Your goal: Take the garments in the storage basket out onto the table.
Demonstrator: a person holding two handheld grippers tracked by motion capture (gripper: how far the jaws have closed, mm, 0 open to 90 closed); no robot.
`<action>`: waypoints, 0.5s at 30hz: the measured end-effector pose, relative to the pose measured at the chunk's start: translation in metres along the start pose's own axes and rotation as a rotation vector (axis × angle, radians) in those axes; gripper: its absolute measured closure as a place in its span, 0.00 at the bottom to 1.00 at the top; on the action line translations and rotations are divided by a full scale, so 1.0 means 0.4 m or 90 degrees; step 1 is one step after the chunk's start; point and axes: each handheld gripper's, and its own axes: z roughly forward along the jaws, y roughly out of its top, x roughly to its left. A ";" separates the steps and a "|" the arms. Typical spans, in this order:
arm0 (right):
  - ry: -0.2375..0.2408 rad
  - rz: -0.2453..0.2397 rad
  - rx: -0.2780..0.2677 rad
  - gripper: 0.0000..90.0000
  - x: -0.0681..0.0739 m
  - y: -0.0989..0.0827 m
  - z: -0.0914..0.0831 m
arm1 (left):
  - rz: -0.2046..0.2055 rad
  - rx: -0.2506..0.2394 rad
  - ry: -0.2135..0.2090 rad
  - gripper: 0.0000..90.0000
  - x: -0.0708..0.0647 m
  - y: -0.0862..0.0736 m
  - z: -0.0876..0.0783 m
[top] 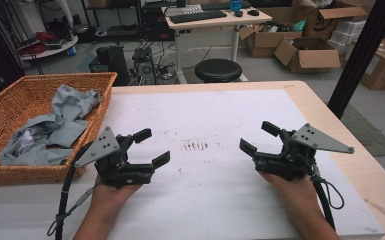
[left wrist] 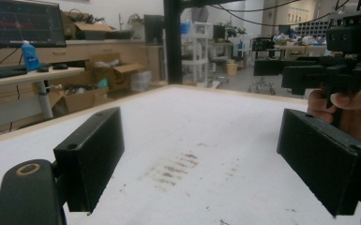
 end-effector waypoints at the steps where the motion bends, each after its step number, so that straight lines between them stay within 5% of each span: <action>1: 0.000 0.000 0.001 0.14 0.000 0.000 0.000 | -0.001 0.000 0.000 0.17 0.000 0.000 0.000; 15: 0.001 0.001 -0.001 0.14 -0.001 0.000 0.000 | -0.003 0.000 0.001 0.17 0.001 0.000 0.000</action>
